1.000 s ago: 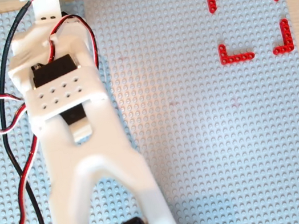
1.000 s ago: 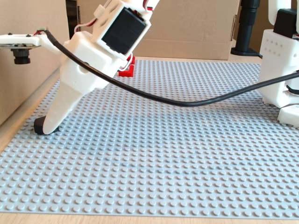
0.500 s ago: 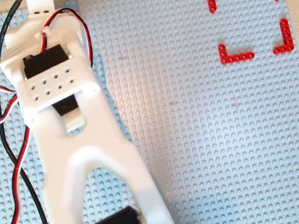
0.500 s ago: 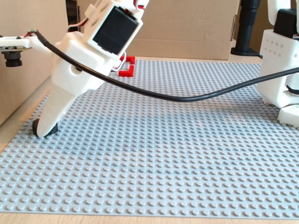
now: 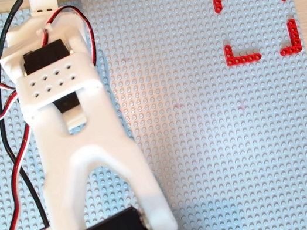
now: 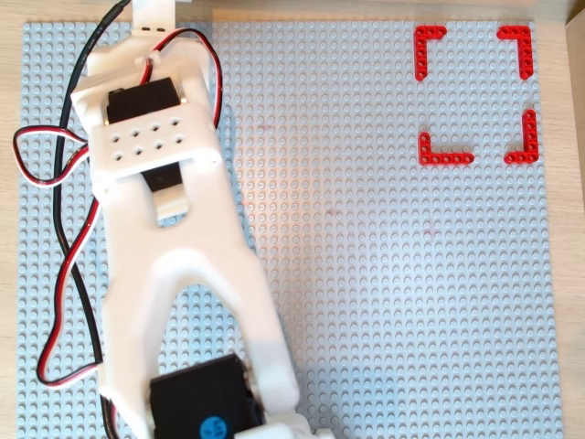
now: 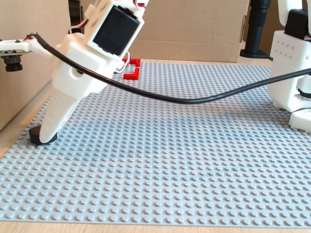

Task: Grab the Lego and store it in red box

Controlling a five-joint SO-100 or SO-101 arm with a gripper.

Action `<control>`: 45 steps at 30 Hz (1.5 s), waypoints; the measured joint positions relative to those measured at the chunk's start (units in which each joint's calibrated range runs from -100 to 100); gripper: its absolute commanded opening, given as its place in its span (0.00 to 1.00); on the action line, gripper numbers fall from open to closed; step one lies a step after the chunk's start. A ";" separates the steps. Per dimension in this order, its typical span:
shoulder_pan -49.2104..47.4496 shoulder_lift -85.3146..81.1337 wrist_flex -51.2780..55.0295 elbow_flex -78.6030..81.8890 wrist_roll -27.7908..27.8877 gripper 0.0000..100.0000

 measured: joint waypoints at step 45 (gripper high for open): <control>16.07 -33.47 7.94 15.92 1.32 0.11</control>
